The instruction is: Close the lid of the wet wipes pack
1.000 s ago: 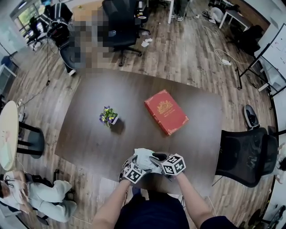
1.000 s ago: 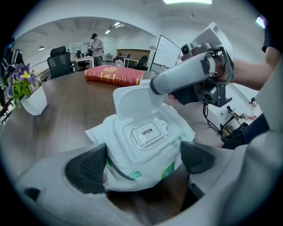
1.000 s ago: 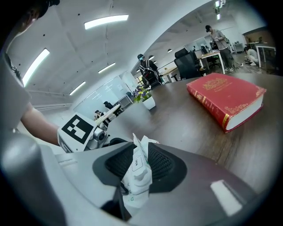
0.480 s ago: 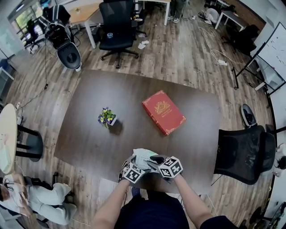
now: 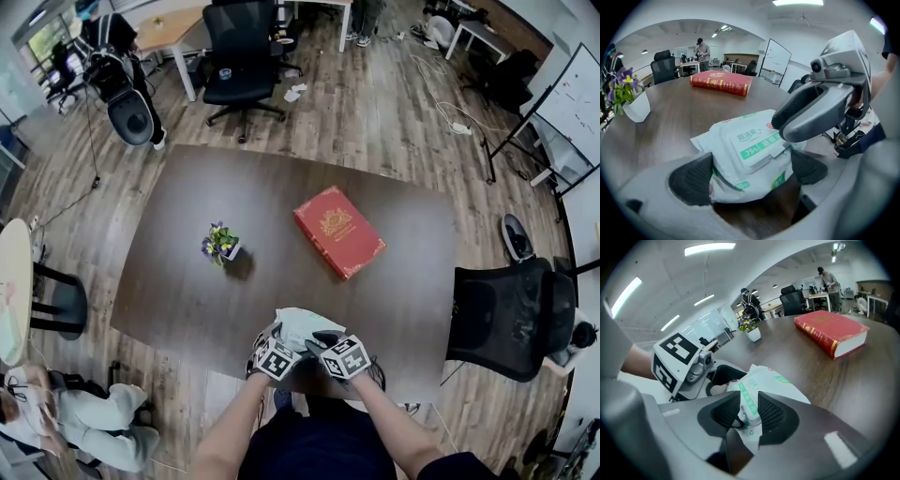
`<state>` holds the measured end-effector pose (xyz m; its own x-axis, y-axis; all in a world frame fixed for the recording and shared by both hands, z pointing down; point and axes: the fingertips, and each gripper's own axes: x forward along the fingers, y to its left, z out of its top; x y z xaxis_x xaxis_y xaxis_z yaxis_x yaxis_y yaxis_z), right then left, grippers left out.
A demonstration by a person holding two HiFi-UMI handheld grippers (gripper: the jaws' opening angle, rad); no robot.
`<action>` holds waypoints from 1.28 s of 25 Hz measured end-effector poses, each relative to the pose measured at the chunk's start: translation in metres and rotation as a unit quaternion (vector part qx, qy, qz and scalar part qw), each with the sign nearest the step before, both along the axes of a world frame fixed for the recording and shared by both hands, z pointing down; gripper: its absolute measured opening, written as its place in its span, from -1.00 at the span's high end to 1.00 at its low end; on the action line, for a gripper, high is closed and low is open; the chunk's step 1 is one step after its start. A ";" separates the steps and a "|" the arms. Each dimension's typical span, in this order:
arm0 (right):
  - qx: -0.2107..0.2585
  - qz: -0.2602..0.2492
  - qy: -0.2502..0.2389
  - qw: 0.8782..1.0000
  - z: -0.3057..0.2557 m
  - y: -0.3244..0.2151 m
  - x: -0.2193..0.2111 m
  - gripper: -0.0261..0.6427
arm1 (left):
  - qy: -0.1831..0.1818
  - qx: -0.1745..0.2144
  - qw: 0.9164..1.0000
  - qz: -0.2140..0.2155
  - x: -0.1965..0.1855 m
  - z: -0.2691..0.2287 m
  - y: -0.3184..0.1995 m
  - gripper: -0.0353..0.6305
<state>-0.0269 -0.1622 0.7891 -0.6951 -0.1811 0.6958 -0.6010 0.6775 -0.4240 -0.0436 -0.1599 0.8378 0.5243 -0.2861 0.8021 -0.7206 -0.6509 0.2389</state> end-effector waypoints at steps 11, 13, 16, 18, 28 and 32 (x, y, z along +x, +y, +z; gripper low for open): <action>0.090 -0.040 0.112 0.989 0.011 -0.005 -0.004 0.20 | -0.005 -0.001 1.000 -0.004 0.000 0.001 0.003 -0.68; 0.083 -0.049 0.122 0.988 0.014 -0.005 -0.004 0.19 | -0.006 0.002 1.000 -0.004 0.000 0.001 0.003 -0.68; 0.080 -0.062 0.137 0.985 0.019 -0.006 -0.005 0.17 | -0.001 0.018 1.000 -0.003 0.000 0.001 0.002 -0.68; 0.079 -0.066 0.143 0.984 0.021 -0.006 -0.006 0.17 | 0.002 0.028 1.000 -0.005 -0.001 0.001 0.003 -0.68; 0.098 -0.103 0.178 0.974 0.017 -0.009 -0.008 0.09 | 0.039 0.066 0.997 -0.005 -0.008 -0.001 0.018 -0.68; 0.118 -0.096 0.180 0.972 0.017 -0.012 -0.008 -0.01 | 0.029 0.078 0.996 0.013 -0.008 -0.002 0.018 -0.69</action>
<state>-0.0347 -0.1739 0.8057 -0.4509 -0.2566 0.8549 -0.5345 0.8447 -0.0284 -0.0518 -0.1416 0.8363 0.5776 -0.3908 0.7167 -0.6913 -0.7010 0.1749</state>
